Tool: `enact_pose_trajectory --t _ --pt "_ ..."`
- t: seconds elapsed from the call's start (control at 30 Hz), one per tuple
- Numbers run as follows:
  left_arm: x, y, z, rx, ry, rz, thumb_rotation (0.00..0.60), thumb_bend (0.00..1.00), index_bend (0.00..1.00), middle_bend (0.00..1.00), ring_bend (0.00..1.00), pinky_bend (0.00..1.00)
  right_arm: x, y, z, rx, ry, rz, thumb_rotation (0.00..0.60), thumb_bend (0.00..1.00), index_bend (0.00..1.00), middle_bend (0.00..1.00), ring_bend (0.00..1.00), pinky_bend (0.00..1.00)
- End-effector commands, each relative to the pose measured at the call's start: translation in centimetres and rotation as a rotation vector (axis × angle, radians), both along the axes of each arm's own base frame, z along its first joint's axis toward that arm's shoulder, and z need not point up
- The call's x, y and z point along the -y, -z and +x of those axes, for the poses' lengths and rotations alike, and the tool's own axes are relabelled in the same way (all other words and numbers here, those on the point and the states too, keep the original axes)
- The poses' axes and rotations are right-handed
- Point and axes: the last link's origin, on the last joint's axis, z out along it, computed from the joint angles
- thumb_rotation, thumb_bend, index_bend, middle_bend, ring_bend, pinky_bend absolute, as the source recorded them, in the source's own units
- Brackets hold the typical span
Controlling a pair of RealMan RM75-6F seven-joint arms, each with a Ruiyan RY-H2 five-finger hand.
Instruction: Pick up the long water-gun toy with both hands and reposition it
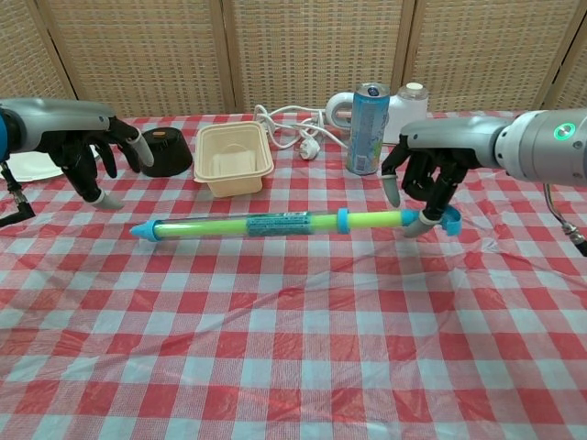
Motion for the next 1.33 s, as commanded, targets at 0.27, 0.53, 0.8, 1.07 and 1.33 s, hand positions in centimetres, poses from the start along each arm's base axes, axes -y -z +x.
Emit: enact_pose_trajectory --t 0.27,0.53,0.8,1.07,1.33 --pt "2.5 -0.4 0.1 0.061 0.048 -0.014 0.6 0.26 0.15 0.01 0.06 0.11 -1.2 -1.7 -3.7 -0.082 0.083 -0.026 0.6 0.24 0.21 0.17 0.1 0.0" --pt "4.5 -1.4 -1.0 0.161 0.118 0.055 0.6 0.26 0.1 0.0 0.0 0.04 -2.4 -3.3 -5.5 -0.089 0.076 -0.098 0.6 0.22 0.07 0.0 0.0 0.0" --pt "7.7 -2.8 -5.0 0.072 0.278 0.206 0.6 0.24 0.0 0.0 0.0 0.0 -6.4 -4.9 -8.6 -0.105 -0.044 -0.259 0.6 0.19 0.0 0.0 0.0 0.0" --pt "12.6 -3.8 -9.7 0.014 0.254 0.293 0.6 0.17 0.0 0.0 0.0 0.0 -11.5 -6.5 -13.1 -0.079 -0.065 -0.384 0.6 0.16 0.0 0.0 0.0 0.0" --pt "15.5 -4.8 -12.8 -0.004 0.247 0.344 0.6 0.17 0.0 0.0 0.0 0.0 -14.4 -7.6 -15.8 -0.057 -0.065 -0.456 0.6 0.16 0.0 0.0 0.0 0.0"
